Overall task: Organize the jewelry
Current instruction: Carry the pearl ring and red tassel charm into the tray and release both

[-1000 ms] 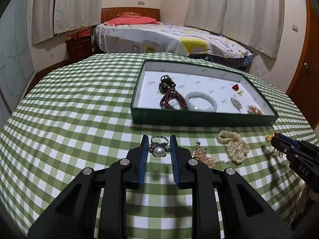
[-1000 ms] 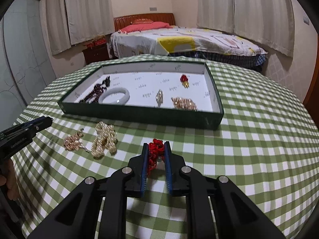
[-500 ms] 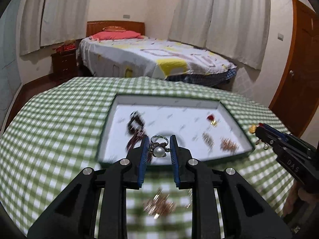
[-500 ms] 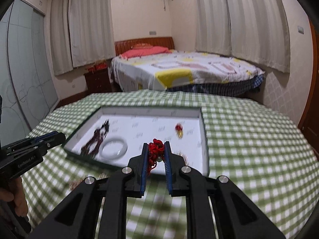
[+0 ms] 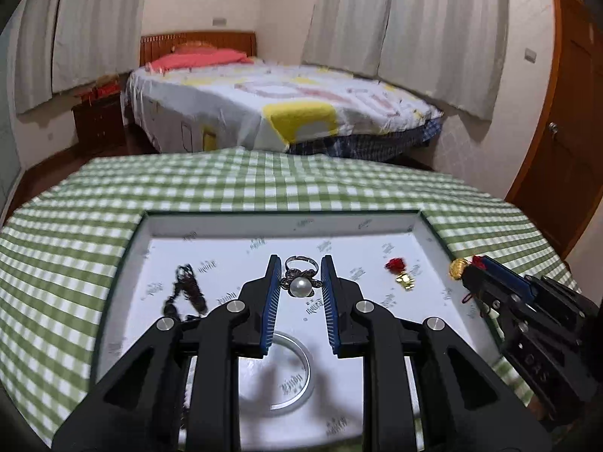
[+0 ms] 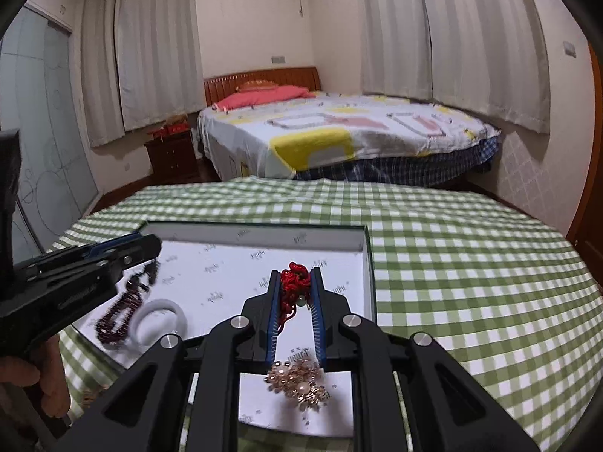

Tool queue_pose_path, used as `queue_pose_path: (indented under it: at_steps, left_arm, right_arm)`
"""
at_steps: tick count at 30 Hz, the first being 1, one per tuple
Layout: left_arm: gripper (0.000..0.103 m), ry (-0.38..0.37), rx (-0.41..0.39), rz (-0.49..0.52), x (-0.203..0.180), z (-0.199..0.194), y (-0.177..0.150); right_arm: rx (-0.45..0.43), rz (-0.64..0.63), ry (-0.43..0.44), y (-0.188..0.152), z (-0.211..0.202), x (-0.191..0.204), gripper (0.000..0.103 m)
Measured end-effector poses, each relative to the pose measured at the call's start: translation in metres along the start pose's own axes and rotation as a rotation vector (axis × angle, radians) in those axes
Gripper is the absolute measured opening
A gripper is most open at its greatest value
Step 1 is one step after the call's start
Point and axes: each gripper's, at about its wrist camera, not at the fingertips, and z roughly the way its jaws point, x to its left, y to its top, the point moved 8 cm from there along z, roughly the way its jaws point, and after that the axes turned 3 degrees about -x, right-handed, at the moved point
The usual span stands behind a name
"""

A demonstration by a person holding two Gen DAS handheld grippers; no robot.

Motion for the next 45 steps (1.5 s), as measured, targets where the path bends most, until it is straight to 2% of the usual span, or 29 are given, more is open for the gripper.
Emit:
queue_pose_path:
  at_steps: [4, 10, 15, 17, 22, 27, 29, 35, 37, 39, 45]
  left_arm:
    - [0.021, 0.008, 0.076, -0.016, 0.006, 0.029, -0.009]
    - [0.021, 0.020, 0.154, -0.014, 0.011, 0.050, -0.023]
    - [0.022, 0.023, 0.183, -0.010, 0.011, 0.055, -0.025]
    - [0.023, 0.020, 0.183, -0.011, 0.010, 0.056, -0.023]
    - [0.026, 0.021, 0.179, -0.008, 0.009, 0.055, -0.023]
    - [0.037, 0.019, 0.166, -0.017, 0.009, 0.052, -0.021]
    - [0.037, 0.016, 0.162, -0.018, 0.008, 0.050, -0.021]
    - [0.038, 0.011, 0.158, -0.018, 0.006, 0.047, -0.021]
    - [0.039, 0.013, 0.157, -0.017, 0.005, 0.046, -0.021]
    - [0.046, 0.016, 0.155, -0.015, 0.005, 0.044, -0.022]
    - [0.047, 0.020, 0.154, -0.014, 0.005, 0.042, -0.022]
  right_arm:
    - [0.064, 0.007, -0.004, -0.013, 0.019, -0.006, 0.016]
    - [0.141, 0.021, -0.003, -0.020, 0.032, -0.012, 0.016]
    - [0.200, 0.027, -0.002, -0.027, 0.041, -0.013, 0.017]
    - [0.200, 0.034, -0.005, -0.028, 0.040, -0.014, 0.022]
    - [0.198, 0.035, -0.001, -0.028, 0.038, -0.015, 0.023]
    - [0.189, 0.035, -0.004, -0.026, 0.036, -0.016, 0.026]
    - [0.184, 0.031, -0.008, -0.025, 0.035, -0.015, 0.030]
    - [0.181, 0.031, -0.010, -0.024, 0.035, -0.016, 0.031]
    - [0.180, 0.031, -0.009, -0.024, 0.035, -0.016, 0.032]
    - [0.179, 0.030, -0.010, -0.024, 0.035, -0.017, 0.033]
    - [0.175, 0.028, -0.012, -0.023, 0.035, -0.017, 0.036]
